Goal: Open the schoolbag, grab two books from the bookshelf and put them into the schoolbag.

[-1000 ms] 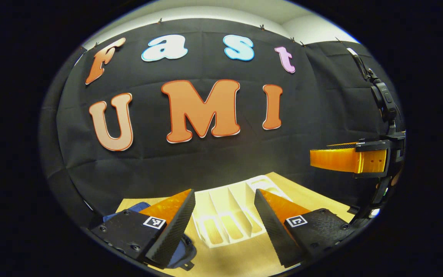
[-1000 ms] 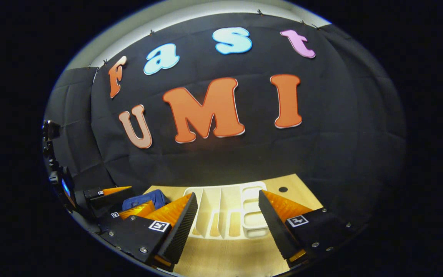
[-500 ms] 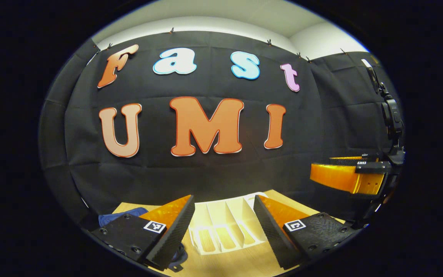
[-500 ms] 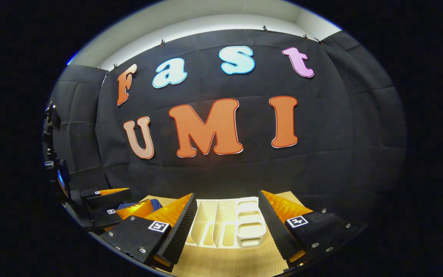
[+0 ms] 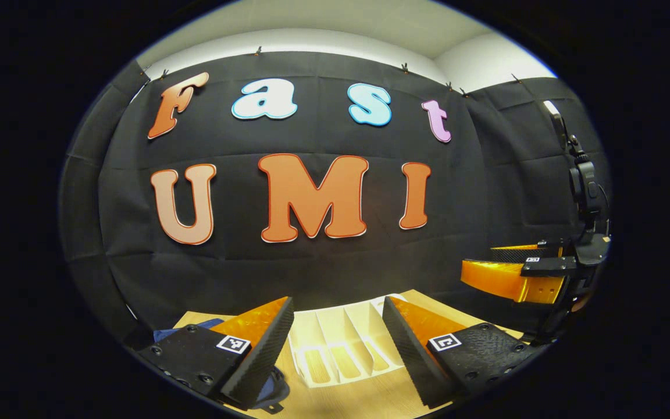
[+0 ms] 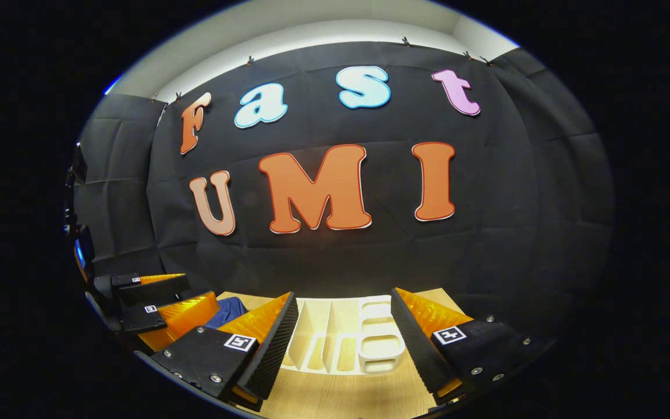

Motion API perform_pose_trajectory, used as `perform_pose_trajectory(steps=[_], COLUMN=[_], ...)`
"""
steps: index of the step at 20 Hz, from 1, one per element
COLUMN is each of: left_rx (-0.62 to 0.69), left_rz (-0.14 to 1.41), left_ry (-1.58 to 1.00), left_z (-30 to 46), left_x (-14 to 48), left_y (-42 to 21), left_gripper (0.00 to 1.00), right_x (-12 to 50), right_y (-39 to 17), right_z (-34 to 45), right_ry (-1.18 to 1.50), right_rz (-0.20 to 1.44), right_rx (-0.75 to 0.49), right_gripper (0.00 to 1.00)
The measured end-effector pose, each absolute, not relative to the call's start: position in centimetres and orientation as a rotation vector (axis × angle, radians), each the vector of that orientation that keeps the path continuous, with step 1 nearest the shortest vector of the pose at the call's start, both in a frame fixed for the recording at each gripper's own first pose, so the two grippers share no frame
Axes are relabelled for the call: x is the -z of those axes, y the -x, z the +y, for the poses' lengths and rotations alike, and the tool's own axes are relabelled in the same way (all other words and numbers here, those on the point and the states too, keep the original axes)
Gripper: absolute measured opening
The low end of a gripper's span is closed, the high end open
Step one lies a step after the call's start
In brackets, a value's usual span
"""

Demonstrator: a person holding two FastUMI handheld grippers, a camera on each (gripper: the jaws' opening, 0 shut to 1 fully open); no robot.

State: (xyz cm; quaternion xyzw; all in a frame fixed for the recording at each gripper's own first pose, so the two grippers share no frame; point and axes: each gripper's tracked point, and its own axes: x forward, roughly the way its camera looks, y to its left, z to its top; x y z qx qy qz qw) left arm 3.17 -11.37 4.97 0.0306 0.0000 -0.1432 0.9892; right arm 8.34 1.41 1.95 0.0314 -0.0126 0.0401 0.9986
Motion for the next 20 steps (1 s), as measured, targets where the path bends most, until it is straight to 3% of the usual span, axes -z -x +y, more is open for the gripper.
perform_pose_trajectory(steps=[20], left_rx=[0.276], left_rz=[0.008], left_ry=[-0.036], left_z=[-10.1], left_x=[-5.5], left_y=[-3.3], left_gripper=[0.95], right_x=[-3.9], right_y=[-8.9], right_z=[2.4], right_ry=[-0.082], right_rz=[-0.054], right_rx=[-0.087], right_gripper=[0.95])
